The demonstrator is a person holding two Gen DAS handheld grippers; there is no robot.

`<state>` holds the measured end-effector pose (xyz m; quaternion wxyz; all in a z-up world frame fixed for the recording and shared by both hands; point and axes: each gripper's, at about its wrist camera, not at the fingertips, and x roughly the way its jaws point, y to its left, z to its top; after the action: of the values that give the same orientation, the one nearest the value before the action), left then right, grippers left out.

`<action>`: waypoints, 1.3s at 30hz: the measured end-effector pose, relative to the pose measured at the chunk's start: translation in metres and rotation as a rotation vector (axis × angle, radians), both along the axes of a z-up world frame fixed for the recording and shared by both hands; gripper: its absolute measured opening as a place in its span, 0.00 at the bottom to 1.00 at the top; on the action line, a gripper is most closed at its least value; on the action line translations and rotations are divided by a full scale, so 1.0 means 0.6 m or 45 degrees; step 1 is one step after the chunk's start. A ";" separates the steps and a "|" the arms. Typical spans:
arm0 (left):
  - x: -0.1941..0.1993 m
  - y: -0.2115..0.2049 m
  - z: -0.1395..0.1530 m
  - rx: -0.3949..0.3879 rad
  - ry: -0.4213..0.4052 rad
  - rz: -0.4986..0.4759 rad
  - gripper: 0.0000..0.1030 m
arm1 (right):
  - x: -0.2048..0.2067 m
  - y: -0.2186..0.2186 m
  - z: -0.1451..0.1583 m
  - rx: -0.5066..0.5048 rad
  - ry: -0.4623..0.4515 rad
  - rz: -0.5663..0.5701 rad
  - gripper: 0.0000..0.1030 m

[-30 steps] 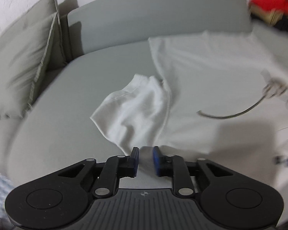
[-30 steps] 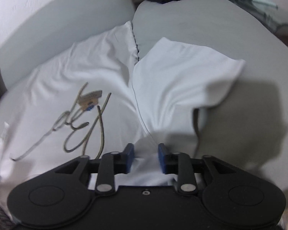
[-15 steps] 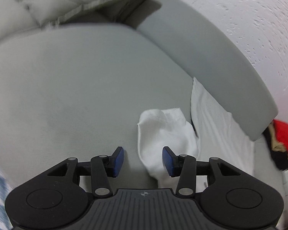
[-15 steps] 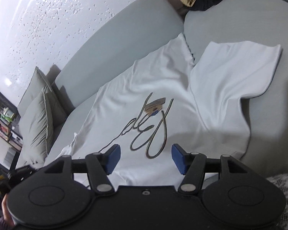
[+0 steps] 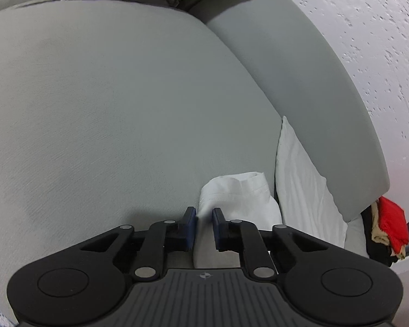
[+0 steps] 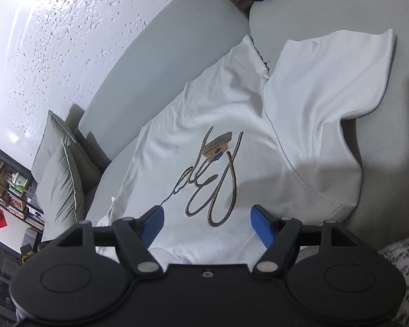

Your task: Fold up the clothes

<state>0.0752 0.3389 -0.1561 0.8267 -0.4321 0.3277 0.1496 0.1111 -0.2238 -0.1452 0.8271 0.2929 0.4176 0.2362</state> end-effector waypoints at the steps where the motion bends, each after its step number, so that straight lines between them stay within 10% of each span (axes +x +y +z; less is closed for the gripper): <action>1: -0.006 -0.005 0.006 0.039 -0.021 0.011 0.00 | 0.000 0.000 0.000 0.001 0.001 -0.001 0.67; 11: 0.010 -0.098 0.058 0.697 0.265 0.137 0.06 | -0.001 -0.008 -0.001 0.027 0.017 -0.012 0.68; 20: -0.085 -0.029 0.064 0.535 0.332 0.635 0.08 | -0.001 -0.019 -0.002 0.070 0.026 -0.031 0.72; 28: -0.075 -0.145 0.099 0.664 0.149 0.022 0.28 | -0.010 -0.030 0.010 0.062 -0.054 -0.125 0.70; 32: -0.043 -0.264 0.097 0.933 0.102 -0.303 0.31 | -0.012 -0.019 0.018 -0.087 -0.101 -0.199 0.37; 39: 0.007 -0.335 0.036 1.120 0.423 -0.425 0.34 | 0.022 0.022 0.002 -0.599 0.071 -0.374 0.30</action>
<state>0.0794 0.1380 -0.1348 0.8799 0.0456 0.4256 0.2060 0.1244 -0.2107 -0.1443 0.8859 0.1565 0.4367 0.0020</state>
